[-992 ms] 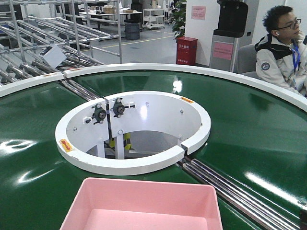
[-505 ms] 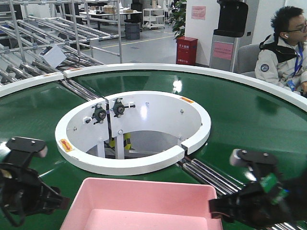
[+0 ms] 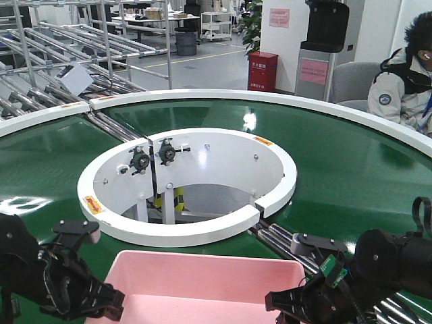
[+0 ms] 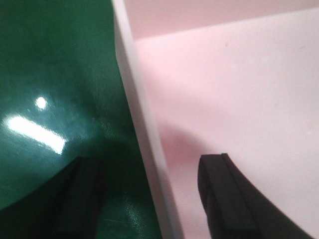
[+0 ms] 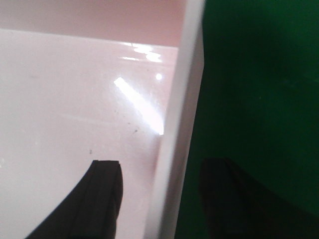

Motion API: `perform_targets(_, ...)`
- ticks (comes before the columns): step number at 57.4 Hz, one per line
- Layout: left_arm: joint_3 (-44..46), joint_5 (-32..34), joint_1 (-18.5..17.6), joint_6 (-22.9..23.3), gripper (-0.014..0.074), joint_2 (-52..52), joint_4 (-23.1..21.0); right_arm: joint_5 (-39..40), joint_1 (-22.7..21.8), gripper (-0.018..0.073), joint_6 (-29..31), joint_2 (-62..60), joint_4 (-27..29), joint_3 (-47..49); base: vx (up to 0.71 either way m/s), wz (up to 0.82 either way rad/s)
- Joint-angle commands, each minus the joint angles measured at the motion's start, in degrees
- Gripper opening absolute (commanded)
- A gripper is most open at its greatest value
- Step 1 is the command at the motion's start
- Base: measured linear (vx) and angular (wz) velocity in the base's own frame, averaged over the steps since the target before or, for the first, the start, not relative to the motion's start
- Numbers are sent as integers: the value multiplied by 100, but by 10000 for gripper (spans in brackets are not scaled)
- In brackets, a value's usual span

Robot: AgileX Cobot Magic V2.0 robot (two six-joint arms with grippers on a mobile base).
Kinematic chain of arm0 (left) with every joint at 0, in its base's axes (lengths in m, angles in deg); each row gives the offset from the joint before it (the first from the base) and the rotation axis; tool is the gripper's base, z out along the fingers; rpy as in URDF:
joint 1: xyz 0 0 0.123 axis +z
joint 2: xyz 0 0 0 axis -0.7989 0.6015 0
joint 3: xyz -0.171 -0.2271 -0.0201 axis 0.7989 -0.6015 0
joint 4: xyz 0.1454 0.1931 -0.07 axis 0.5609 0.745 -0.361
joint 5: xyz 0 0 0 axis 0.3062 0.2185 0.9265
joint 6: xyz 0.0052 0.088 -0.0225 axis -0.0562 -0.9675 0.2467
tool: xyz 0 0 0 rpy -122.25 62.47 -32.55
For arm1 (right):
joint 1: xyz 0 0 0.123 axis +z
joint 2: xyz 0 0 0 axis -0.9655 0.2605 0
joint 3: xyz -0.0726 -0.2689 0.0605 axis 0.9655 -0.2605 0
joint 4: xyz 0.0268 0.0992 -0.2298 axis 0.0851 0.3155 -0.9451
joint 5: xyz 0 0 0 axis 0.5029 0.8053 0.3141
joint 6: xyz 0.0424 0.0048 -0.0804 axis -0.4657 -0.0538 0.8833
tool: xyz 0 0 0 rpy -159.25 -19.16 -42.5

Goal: Grab pink bin and stack on right shelf
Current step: 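Lower both grippers onto opposite side walls of the pink bin, then close both grippers on the bin walls and lift the pink bin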

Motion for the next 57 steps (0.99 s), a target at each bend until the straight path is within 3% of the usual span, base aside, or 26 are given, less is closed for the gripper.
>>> perform_targets(1, 179, 122, -28, -16, 521, -80, -181, 64, -1, 372, -10, -231, 50, 186, 0, 0)
perform_targets(9, 179, 167, -28, -16, 508, -57, -181, -15, -1, 295, 23, -231, 45, 186, 0, 0)
perform_targets(13, 179, 190, -28, -16, 451, -85, -181, -28, -1, 223, 18, -231, 45, 186, 0, 0)
perform_targets(22, 179, 4, -28, -16, 155, -85, -181, -38, -1, -2, -26, -267, 66, 186, 0, 0)
perform_targets(27, 179, -208, -28, -16, -12, -135, -181, -54, -9, -14, -34, -378, 88, 228, 0, 0)
perform_targets(39, 179, -360, -28, 83, -9, -584, -181, -215, -9, -10, -30, -905, 42, 722, 0, 0)
perform_targets(57, 179, -330, -28, 398, -8, -2122, -170, -447, -9, -8, 14, -1726, -25, 1140, 0, 0)
